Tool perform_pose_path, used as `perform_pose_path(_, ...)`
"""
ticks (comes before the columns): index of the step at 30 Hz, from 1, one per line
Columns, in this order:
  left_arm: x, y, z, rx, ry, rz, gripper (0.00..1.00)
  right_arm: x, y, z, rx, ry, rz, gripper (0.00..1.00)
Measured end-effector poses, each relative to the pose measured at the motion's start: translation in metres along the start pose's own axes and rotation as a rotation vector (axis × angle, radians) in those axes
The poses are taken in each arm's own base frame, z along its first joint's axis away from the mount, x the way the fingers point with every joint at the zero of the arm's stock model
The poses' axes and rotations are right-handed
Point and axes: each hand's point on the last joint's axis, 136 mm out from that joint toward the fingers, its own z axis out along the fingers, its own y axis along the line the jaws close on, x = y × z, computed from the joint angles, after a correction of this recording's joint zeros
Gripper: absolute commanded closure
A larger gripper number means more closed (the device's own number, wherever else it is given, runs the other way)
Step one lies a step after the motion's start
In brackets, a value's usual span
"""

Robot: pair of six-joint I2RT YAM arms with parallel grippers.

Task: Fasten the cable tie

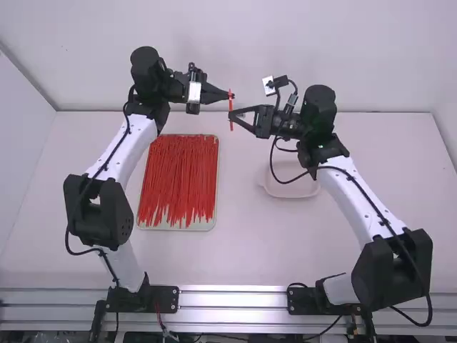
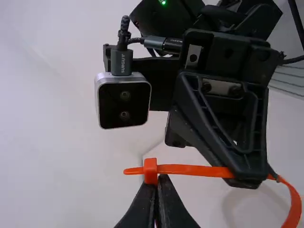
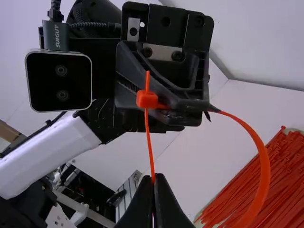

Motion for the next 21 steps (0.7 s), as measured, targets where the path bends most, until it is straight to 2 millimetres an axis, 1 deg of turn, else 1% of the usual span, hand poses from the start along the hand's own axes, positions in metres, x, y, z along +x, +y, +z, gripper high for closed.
perform_pose_path(8, -0.001, -0.002, 0.005, 0.009, -0.008, -0.002, 0.98, -0.002, -0.002, -0.001, 0.009, -0.009, 0.001, 1.00)
perform_pose_path(15, -0.001, -0.003, 0.008, 0.014, -0.011, -0.012, 0.98, -0.011, 0.003, -0.003, -0.005, -0.038, -0.036, 1.00)
perform_pose_path(21, 0.002, -0.003, 0.010, 0.004, -0.003, -0.047, 0.98, -0.015, 0.002, -0.008, -0.005, -0.048, -0.020, 1.00)
